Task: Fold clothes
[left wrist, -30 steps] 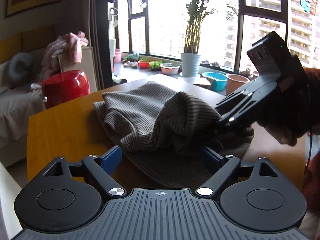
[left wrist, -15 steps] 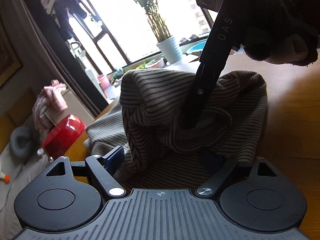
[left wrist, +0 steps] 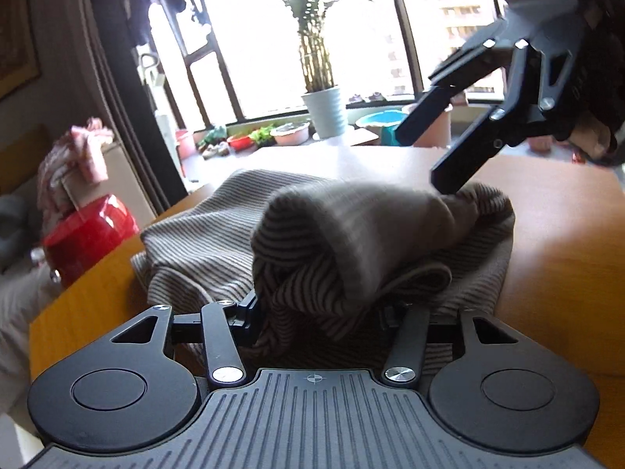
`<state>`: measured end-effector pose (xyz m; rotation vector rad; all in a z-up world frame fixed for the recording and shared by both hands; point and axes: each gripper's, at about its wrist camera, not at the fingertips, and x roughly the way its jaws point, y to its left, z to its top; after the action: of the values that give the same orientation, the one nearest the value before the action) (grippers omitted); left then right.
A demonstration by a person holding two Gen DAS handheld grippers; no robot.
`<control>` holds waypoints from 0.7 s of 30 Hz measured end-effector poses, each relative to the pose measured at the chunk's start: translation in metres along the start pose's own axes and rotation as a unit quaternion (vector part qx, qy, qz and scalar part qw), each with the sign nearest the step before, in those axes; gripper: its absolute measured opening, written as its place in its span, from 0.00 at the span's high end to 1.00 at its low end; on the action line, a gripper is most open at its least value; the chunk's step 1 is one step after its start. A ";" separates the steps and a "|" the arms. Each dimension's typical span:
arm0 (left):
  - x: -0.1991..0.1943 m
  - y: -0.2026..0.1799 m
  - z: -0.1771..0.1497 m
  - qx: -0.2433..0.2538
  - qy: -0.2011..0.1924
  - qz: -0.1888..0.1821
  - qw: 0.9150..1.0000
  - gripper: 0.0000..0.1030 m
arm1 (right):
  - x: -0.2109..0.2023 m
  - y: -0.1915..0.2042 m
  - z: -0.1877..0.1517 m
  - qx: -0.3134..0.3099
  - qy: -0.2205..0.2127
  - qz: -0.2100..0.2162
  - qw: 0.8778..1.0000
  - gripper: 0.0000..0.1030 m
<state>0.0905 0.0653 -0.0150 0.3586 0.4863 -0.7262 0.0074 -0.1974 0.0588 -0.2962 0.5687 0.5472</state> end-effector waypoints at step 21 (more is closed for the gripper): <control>0.008 0.054 0.008 -0.209 0.026 -0.061 0.976 0.46 | 0.028 0.092 -0.060 -0.309 -0.060 -0.068 0.947 0.25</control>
<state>0.1357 0.0948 -0.0047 -0.0489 0.6990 -0.7136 -0.0505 -0.1351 -0.0167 -0.8858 0.2402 0.5968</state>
